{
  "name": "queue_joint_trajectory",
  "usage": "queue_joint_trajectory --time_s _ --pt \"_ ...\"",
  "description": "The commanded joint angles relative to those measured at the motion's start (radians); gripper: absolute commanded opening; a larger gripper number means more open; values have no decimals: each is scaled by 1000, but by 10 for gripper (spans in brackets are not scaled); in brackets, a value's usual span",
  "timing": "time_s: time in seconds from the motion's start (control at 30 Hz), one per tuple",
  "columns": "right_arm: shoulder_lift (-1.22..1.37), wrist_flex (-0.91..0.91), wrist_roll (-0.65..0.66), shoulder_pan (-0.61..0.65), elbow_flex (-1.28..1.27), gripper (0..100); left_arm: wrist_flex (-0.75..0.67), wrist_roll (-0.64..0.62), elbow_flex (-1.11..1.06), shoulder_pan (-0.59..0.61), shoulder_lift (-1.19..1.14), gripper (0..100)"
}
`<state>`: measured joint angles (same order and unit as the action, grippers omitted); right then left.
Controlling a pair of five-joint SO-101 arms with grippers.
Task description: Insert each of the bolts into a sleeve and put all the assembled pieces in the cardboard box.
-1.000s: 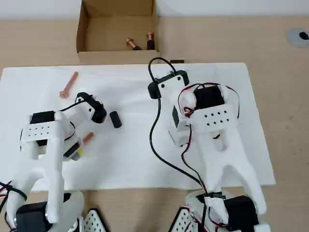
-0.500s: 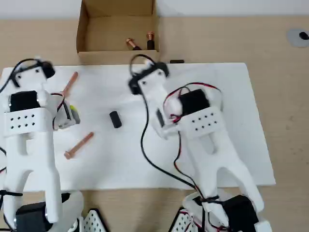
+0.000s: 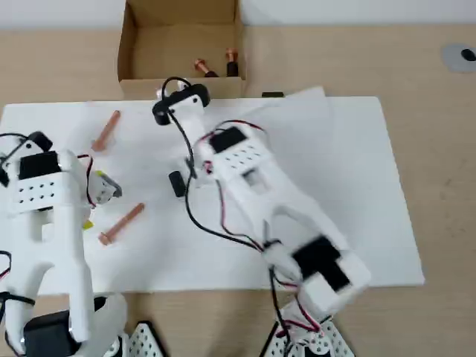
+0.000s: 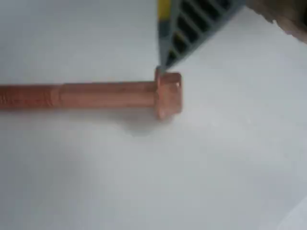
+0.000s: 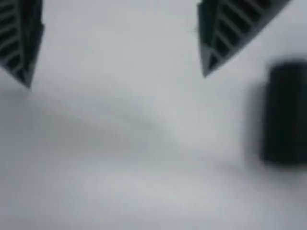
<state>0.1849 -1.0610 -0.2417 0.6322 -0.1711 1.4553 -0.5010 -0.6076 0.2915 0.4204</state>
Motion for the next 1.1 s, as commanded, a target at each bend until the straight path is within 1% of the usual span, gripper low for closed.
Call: queue_joint_trajectory --time_s 0.0,0.13,0.17,0.23,0.3,0.43,0.6,0.7,0.83,0.97,1.07 --pt "105 -40 -52 31 206 267 -54 -74 -37 17 28 271" --pt "213 -129 -52 47 383 267 -72 -153 -69 12 28 272" --pt "234 -157 -54 50 426 267 -69 -190 -72 12 28 272" --pt "266 -226 -54 62 512 267 -20 -279 -64 11 28 272" --pt "285 -302 -81 73 599 267 11 -361 -63 9 28 274" --pt "294 -425 -149 102 771 267 11 -348 -63 -51 24 274" --pt "294 -571 -241 165 915 267 -48 -446 -58 -63 27 272" --pt "295 -618 -318 189 923 267 -69 -505 -61 -58 21 272" --pt "297 -620 -414 183 852 267 -81 -532 -61 -44 21 272" --pt "297 -609 -434 179 720 267 -123 -537 -72 -3 21 272" --pt "297 -554 -436 179 638 267 -181 -540 -115 23 21 272"
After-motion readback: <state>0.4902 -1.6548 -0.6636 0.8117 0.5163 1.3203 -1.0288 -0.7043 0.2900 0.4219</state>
